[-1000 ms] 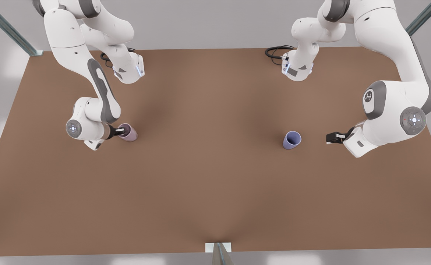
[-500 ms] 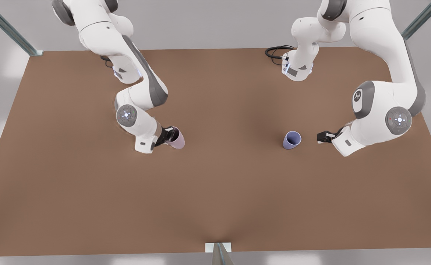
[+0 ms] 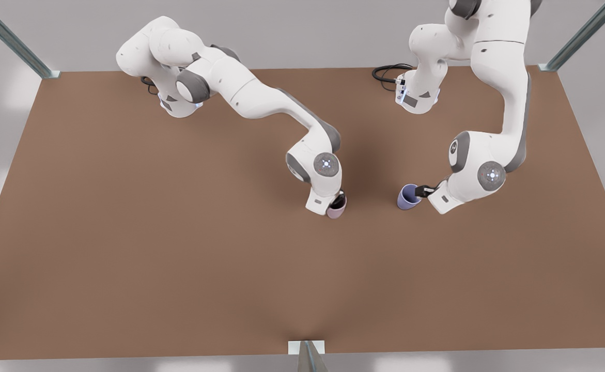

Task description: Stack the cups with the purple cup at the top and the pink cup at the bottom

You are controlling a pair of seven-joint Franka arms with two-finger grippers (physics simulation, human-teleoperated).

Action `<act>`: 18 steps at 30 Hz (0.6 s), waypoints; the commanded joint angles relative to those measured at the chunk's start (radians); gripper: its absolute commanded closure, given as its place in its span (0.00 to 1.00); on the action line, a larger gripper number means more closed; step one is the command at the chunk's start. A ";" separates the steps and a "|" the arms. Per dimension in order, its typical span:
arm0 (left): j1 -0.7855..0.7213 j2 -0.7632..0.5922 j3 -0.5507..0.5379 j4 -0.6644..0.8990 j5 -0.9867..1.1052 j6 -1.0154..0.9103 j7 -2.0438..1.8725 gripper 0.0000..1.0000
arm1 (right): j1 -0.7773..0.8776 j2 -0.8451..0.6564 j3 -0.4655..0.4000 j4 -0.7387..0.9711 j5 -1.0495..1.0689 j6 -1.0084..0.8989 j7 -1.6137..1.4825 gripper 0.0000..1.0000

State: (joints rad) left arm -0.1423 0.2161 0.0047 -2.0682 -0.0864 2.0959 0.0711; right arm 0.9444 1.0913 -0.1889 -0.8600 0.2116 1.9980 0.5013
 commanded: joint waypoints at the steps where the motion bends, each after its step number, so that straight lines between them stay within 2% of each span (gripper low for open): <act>1: -0.007 -0.007 0.000 -0.056 -0.001 0.216 -0.007 0.00 | 0.000 -0.001 -0.007 0.001 -0.006 0.013 0.582 0.79; 6: -0.013 0.006 0.000 -0.118 -0.003 0.219 -0.007 0.00 | -0.006 -0.001 -0.006 -0.008 -0.006 0.012 0.582 0.77; 8: -0.013 0.009 0.000 -0.168 -0.004 0.282 -0.007 0.00 | -0.009 -0.001 -0.007 -0.010 -0.005 0.008 0.579 0.42; 9: -0.013 0.011 0.000 -0.171 -0.006 0.282 -0.007 0.00 | -0.009 -0.001 -0.007 -0.011 -0.005 0.008 0.579 0.37; 11: -0.013 0.028 0.000 -0.178 -0.006 0.282 -0.007 0.00 | -0.010 -0.001 -0.007 -0.014 -0.003 0.005 0.579 0.33; 14: -0.013 0.049 0.000 -0.188 -0.009 0.273 -0.005 0.00 | -0.010 -0.002 -0.009 -0.014 -0.003 0.002 0.577 0.33; 15: -0.013 0.055 0.000 -0.187 -0.035 0.271 -0.005 0.12 | -0.010 -0.004 -0.009 -0.014 -0.003 -0.001 0.576 0.33; 17: -0.013 0.054 0.000 -0.187 -0.049 0.271 -0.002 0.43 | -0.015 -0.007 -0.006 -0.014 -0.003 0.002 0.576 0.33; 18: -0.013 0.057 -0.002 -0.187 -0.049 0.274 -0.002 0.51 | -0.016 -0.008 -0.006 -0.014 -0.003 0.001 0.576 0.33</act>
State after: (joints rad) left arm -0.1550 0.2703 0.0036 -2.2553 -0.1226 2.3523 0.0705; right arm 0.9297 1.0859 -0.1954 -0.8755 0.2074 2.0008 0.8684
